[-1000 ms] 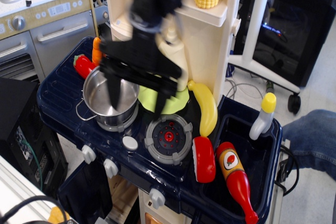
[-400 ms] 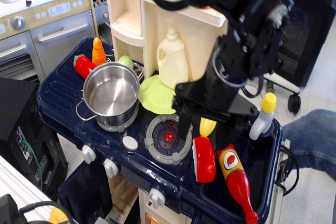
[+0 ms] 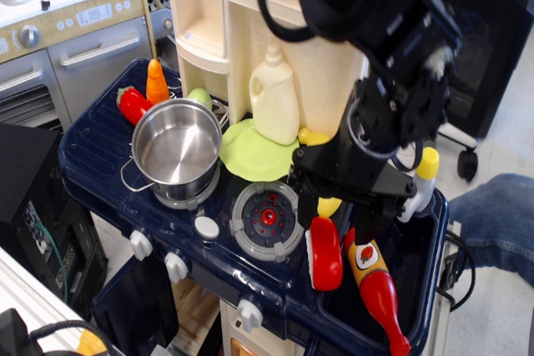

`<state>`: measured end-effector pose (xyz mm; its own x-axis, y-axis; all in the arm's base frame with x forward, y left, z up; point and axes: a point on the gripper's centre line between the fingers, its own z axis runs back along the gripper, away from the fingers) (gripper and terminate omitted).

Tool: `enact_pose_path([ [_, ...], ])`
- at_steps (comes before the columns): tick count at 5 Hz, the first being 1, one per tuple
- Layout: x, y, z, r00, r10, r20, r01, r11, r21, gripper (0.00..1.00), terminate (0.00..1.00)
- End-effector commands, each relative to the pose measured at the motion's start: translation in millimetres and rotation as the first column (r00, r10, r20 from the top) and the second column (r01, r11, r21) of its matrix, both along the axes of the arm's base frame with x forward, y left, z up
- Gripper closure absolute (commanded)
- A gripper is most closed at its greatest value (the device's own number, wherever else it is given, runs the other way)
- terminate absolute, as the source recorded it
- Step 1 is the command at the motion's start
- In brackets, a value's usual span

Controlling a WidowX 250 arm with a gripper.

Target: Put sushi in pot or pan

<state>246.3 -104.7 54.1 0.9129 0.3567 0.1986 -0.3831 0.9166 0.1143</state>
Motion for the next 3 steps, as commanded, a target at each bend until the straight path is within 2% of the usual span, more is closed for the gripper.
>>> enact_pose_path([
  [1, 5.9, 7.0, -15.7, 1.000, -0.008, 0.014, 0.009, 0.999, -0.053, 0.00, 0.00],
  [2, -1.0, 6.1, -23.7, 0.999, 0.053, 0.001, -0.052, 0.997, -0.065, 0.00, 0.00],
  [3, -0.5, 1.2, -29.3, 0.998, 0.061, 0.005, -0.060, 0.994, -0.088, 1.00, 0.00],
])
